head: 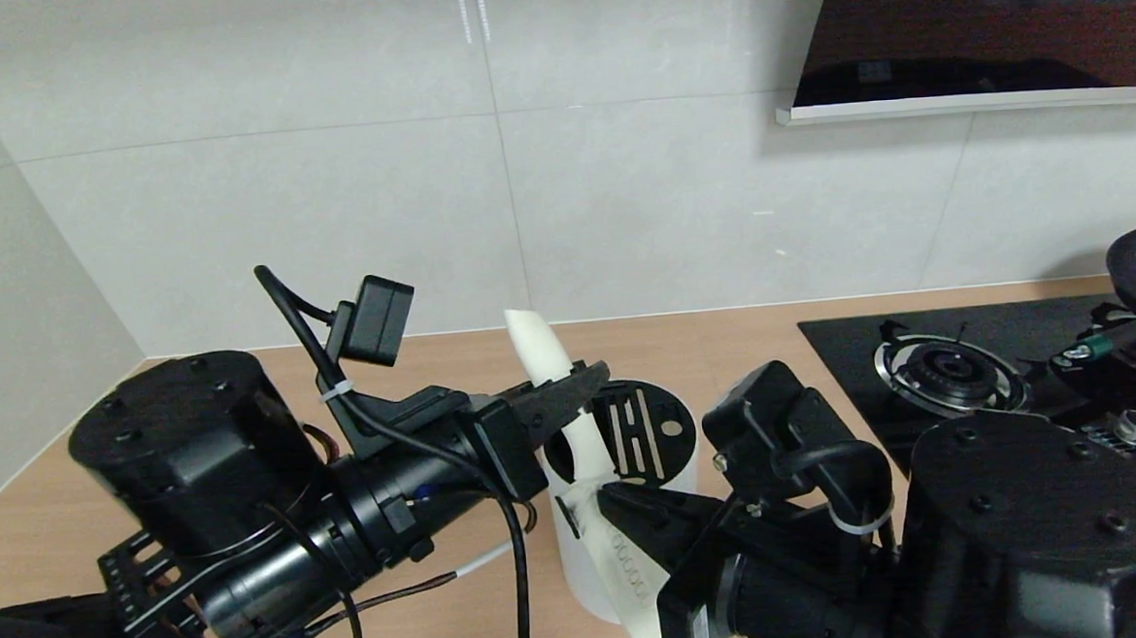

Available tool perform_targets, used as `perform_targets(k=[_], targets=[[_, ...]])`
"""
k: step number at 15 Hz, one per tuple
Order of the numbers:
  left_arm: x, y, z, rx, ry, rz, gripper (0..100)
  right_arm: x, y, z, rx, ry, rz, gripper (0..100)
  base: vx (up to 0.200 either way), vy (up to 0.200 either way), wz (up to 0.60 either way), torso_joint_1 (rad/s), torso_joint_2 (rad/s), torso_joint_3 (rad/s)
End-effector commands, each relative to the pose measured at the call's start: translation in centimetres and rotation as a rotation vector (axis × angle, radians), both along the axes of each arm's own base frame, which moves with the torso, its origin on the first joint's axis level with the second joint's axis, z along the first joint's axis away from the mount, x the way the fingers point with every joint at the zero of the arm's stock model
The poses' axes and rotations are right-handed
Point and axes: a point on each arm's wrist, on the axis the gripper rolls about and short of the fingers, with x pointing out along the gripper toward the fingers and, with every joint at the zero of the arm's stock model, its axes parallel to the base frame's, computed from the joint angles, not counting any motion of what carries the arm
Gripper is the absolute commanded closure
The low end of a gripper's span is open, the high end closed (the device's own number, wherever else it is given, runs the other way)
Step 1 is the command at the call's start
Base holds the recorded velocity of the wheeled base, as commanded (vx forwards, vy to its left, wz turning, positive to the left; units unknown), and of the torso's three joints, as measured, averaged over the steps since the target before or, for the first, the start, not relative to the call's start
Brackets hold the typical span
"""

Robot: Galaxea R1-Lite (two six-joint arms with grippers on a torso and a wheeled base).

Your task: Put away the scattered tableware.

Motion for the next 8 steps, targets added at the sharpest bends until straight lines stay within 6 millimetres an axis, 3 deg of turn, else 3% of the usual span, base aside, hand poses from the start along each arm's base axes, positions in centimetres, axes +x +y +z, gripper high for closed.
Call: perform_targets(k=[1, 5, 8], targets=[[0.0, 0.0, 0.1, -0.003, -0.002, -0.001, 100, 0.0, 0.1, -0.1, -0.003, 0.002, -0.001, 100, 0.000, 0.000, 0.00, 0.000, 0.00, 0.000], [-0.4, 0.4, 1.2, -0.030, -0.033, 0.000, 100, 0.0, -0.2, 0.5, 0.016, -0.011, -0.016, 100, 0.000, 0.000, 0.00, 0.000, 0.00, 0.000], [-1.5, 1.2, 3.5, -0.085, -0.103, 0.000, 100, 0.5, -2.4, 3.2, 0.093, -0.059, -0.089, 100, 0.000, 0.000, 0.00, 0.000, 0.00, 0.000]])
